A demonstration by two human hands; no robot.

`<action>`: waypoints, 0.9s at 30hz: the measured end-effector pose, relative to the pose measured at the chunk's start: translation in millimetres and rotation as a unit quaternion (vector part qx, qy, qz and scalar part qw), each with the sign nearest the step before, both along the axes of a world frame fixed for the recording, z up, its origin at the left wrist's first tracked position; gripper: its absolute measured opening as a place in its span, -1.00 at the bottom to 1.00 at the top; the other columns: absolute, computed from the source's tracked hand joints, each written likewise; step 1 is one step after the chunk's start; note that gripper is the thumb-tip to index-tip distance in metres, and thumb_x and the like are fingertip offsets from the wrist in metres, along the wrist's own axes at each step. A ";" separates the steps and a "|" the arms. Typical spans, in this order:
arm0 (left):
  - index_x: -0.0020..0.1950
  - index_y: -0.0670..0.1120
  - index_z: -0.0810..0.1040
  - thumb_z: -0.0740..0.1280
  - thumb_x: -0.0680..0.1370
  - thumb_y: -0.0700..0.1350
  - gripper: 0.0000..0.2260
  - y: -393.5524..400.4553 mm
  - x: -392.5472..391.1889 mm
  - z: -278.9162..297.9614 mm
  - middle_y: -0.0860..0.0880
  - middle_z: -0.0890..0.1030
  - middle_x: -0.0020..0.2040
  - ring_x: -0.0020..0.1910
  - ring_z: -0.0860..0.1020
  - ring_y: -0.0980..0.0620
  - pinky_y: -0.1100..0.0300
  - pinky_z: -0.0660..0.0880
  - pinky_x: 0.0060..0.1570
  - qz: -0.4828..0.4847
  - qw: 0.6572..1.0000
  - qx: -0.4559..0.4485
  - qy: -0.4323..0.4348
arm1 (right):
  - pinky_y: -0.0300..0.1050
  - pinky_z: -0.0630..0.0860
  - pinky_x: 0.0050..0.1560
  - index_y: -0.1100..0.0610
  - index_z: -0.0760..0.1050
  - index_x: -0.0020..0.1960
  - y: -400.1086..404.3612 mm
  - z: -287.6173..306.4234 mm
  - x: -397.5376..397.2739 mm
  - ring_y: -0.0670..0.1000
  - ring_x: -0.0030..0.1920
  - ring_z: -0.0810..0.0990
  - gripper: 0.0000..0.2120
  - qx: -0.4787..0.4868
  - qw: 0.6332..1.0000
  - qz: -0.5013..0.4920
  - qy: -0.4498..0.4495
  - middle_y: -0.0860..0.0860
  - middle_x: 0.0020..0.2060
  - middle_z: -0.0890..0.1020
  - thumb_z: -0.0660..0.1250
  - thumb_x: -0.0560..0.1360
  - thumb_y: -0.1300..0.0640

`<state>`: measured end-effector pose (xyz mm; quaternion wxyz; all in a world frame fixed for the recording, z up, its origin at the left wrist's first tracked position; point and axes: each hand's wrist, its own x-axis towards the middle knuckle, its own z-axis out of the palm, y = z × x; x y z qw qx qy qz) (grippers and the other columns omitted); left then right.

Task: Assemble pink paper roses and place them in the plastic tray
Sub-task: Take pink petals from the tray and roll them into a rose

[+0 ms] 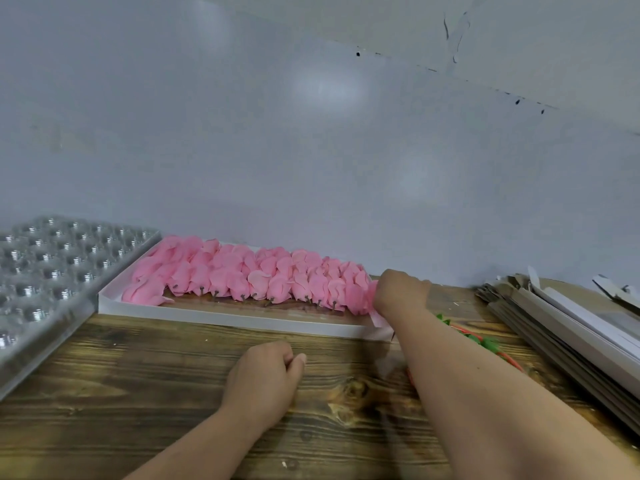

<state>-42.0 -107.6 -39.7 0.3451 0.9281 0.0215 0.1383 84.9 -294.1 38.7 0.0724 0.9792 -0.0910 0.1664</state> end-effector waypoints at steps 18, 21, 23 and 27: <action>0.40 0.24 0.19 0.43 0.33 0.29 -0.28 0.5 -27.1 9.9 0.26 0.36 0.21 0.19 0.35 0.28 0.28 0.32 0.24 -0.139 0.972 -0.096 -0.161 | -0.18 0.35 -0.33 0.13 0.33 -0.33 50.6 29.7 -95.4 -0.03 -0.37 0.41 -0.76 0.073 0.951 0.184 0.238 -0.01 -0.41 0.43 0.28 0.46 0.09; 0.37 0.41 -0.17 0.48 0.28 0.29 -0.06 -2.9 -32.2 13.7 0.47 0.16 0.30 0.37 0.17 0.34 0.34 0.07 0.36 -0.191 0.967 -0.094 -0.138 | -0.20 0.26 -0.44 0.15 0.32 -0.38 55.6 23.7 -103.0 -0.02 -0.43 0.35 -0.74 0.131 0.931 0.212 0.268 0.01 -0.47 0.38 0.31 0.42 0.15; 0.33 0.45 -0.31 0.48 0.29 0.28 0.01 -5.0 -34.4 15.5 0.58 0.06 0.23 0.39 0.10 0.34 0.25 0.02 0.42 -0.206 0.968 -0.078 -0.118 | -0.22 0.27 -0.42 0.15 0.35 -0.42 57.5 20.3 -106.7 0.00 -0.42 0.36 -0.79 0.175 0.917 0.224 0.280 0.01 -0.48 0.38 0.32 0.35 0.22; 0.45 0.35 -0.29 0.49 0.31 0.25 0.05 -6.7 -35.5 17.4 0.44 0.19 0.25 0.36 0.15 0.26 0.17 0.07 0.42 -0.188 0.973 -0.076 -0.109 | -0.15 0.37 -0.28 0.15 0.44 -0.45 54.4 15.1 -110.3 0.00 -0.35 0.45 -0.92 0.224 0.898 0.234 0.296 0.00 -0.47 0.45 0.33 0.19 0.21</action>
